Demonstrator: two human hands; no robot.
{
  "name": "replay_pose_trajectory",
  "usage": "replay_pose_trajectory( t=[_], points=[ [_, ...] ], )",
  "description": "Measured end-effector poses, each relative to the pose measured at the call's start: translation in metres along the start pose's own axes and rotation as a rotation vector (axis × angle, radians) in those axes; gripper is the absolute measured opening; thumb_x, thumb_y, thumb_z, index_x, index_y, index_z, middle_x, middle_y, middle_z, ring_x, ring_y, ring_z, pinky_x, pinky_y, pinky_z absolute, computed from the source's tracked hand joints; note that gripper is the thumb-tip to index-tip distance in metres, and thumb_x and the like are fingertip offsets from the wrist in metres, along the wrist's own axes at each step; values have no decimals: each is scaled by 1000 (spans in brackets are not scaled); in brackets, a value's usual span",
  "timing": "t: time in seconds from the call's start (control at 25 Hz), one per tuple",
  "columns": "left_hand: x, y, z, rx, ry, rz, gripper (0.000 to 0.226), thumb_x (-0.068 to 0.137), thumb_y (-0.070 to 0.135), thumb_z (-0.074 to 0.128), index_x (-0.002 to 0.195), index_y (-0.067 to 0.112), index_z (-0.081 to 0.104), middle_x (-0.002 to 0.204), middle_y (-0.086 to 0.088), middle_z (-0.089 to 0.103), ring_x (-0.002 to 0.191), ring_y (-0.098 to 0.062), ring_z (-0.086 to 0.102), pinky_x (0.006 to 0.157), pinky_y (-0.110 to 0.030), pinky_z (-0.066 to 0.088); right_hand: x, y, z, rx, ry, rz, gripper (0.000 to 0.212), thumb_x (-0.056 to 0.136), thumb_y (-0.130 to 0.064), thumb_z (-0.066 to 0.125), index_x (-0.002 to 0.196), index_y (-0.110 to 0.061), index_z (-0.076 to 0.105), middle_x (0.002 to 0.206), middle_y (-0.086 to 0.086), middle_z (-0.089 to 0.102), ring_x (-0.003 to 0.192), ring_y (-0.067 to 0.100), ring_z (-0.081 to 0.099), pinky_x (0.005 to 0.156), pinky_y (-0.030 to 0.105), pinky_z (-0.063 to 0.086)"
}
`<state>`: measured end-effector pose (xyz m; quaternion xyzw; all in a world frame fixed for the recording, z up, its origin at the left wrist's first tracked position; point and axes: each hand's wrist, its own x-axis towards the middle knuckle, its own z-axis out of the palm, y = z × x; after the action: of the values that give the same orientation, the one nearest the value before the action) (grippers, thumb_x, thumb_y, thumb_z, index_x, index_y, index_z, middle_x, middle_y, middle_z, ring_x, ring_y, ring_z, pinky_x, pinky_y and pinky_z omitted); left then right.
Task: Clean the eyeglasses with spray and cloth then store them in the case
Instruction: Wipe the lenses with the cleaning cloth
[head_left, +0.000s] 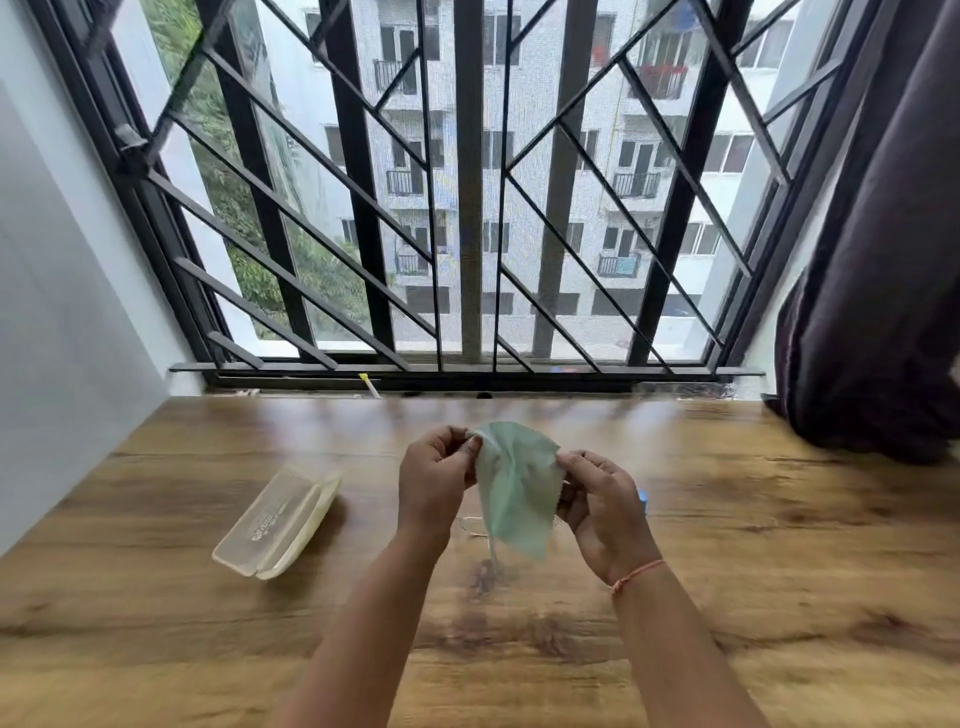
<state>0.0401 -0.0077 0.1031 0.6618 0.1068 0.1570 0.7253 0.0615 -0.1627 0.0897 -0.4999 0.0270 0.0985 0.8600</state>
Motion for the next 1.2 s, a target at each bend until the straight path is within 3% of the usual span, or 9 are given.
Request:
replay_pose_trajectory(
  t=[0.2, 0.36, 0.44, 0.6, 0.68, 0.76, 1.0, 1.08, 1.2],
  points=[
    [2, 1, -9, -22, 14, -9, 26, 89, 2, 55, 69, 15, 63, 65, -6, 61, 62, -23, 59, 64, -38, 54, 5, 0, -5, 92, 69, 201, 16, 86, -15, 55, 87, -5, 68, 74, 13, 71, 64, 26, 69, 58, 33, 58],
    [4, 5, -15, -73, 15, -14, 23, 89, 2, 55, 71, 13, 63, 66, -9, 60, 64, -26, 57, 67, -47, 54, 7, 2, 1, 98, 157, 235, 16, 86, -12, 57, 78, -7, 69, 65, 8, 69, 52, 19, 65, 48, 25, 54],
    [2, 8, -16, -48, -31, 1, 20, 89, 2, 56, 73, 11, 63, 67, -11, 59, 66, -27, 56, 65, -42, 51, 5, 6, 8, -182, 245, 58, 12, 86, -9, 60, 75, -9, 64, 71, 10, 66, 56, 22, 63, 51, 25, 51],
    [0, 15, -12, 28, -145, 16, 22, 86, 1, 59, 69, 13, 64, 65, -7, 60, 67, -22, 53, 63, -34, 44, -3, 10, 25, -1207, 493, -775, 18, 69, -1, 73, 84, -8, 69, 85, 11, 68, 80, 33, 61, 72, 36, 48],
    [-1, 19, -9, 28, -184, 0, 20, 86, 3, 61, 70, 14, 64, 66, -7, 60, 67, -22, 55, 62, -33, 44, -7, 10, 35, -1339, 479, -1031, 17, 63, -3, 78, 76, -11, 72, 74, 8, 67, 70, 32, 58, 64, 37, 49],
    [-1, 22, -7, 6, -210, -22, 17, 86, 4, 61, 71, 14, 64, 68, -9, 60, 64, -22, 54, 58, -29, 42, -9, 12, 43, -1251, 378, -1069, 13, 64, -2, 80, 72, -10, 73, 66, 5, 65, 65, 27, 58, 61, 31, 48],
    [4, 30, -5, -56, -292, -83, 13, 90, 7, 54, 80, 11, 62, 71, -8, 61, 58, -18, 58, 56, -27, 46, -5, 2, 47, -941, 233, -856, 16, 71, -8, 78, 86, -14, 74, 79, -1, 69, 72, 18, 64, 65, 28, 52],
    [6, 34, -4, -63, -334, -64, 17, 91, 7, 50, 78, 13, 59, 66, -3, 58, 52, -12, 55, 48, -21, 43, 0, -8, 43, -707, 94, -568, 25, 74, -24, 75, 97, -16, 70, 91, 4, 71, 83, 20, 65, 73, 27, 53],
    [7, 44, 2, -47, -458, -22, 22, 92, 6, 49, 74, 17, 56, 59, 4, 50, 44, -4, 44, 38, -14, 32, 10, -18, 28, -161, -198, -39, 50, 90, -43, 44, 111, -2, 64, 107, 20, 67, 98, 30, 63, 87, 37, 49]
  ],
)
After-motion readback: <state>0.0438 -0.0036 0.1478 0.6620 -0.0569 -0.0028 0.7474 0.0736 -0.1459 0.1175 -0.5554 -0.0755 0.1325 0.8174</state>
